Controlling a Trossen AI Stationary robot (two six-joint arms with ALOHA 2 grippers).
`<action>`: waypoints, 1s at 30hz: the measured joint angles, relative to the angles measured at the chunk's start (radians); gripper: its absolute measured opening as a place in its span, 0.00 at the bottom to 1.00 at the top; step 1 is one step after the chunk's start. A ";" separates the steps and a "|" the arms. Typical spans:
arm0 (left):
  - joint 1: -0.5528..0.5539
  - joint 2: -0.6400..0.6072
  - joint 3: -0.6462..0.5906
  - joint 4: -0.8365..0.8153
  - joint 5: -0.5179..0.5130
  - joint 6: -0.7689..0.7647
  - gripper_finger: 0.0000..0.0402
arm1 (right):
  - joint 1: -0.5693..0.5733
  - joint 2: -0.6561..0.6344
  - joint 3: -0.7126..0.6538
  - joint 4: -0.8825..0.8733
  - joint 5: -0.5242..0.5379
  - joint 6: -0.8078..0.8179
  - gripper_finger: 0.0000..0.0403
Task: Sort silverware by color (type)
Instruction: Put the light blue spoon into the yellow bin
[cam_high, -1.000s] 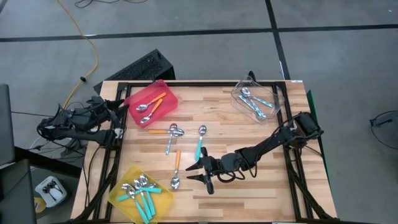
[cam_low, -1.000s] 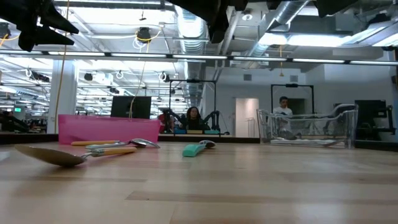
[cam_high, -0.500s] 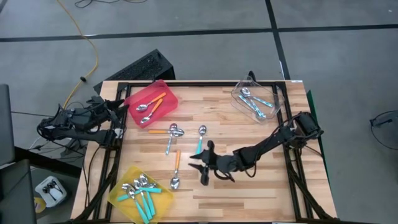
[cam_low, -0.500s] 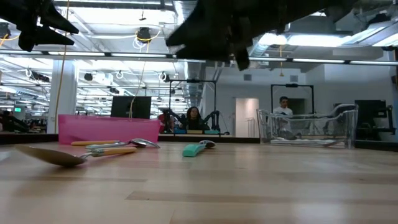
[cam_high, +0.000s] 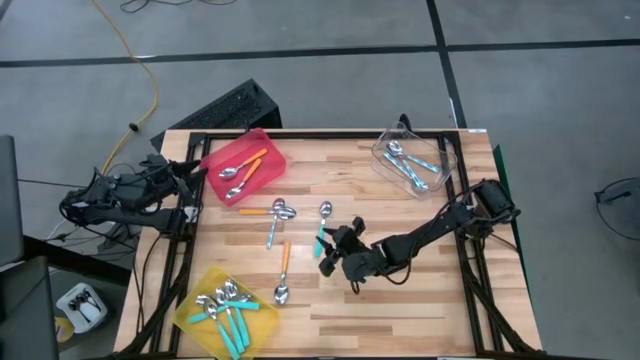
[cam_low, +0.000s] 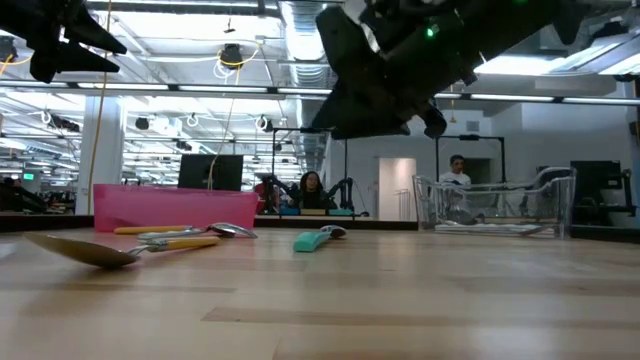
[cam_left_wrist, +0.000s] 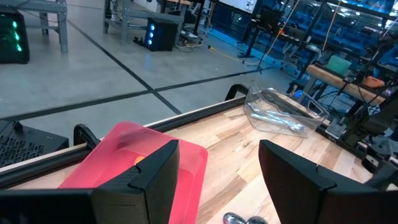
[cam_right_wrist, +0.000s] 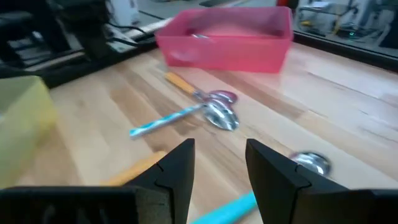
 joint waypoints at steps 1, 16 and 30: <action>0.000 0.000 0.000 0.000 0.000 0.000 0.51 | -0.003 0.000 0.000 -0.013 0.003 0.008 0.42; 0.000 0.001 0.000 -0.002 0.009 -0.001 0.51 | -0.016 0.214 0.084 0.013 0.053 0.115 0.42; 0.000 0.000 0.000 -0.002 0.012 -0.003 0.51 | -0.044 0.239 0.104 -0.127 0.071 0.220 0.42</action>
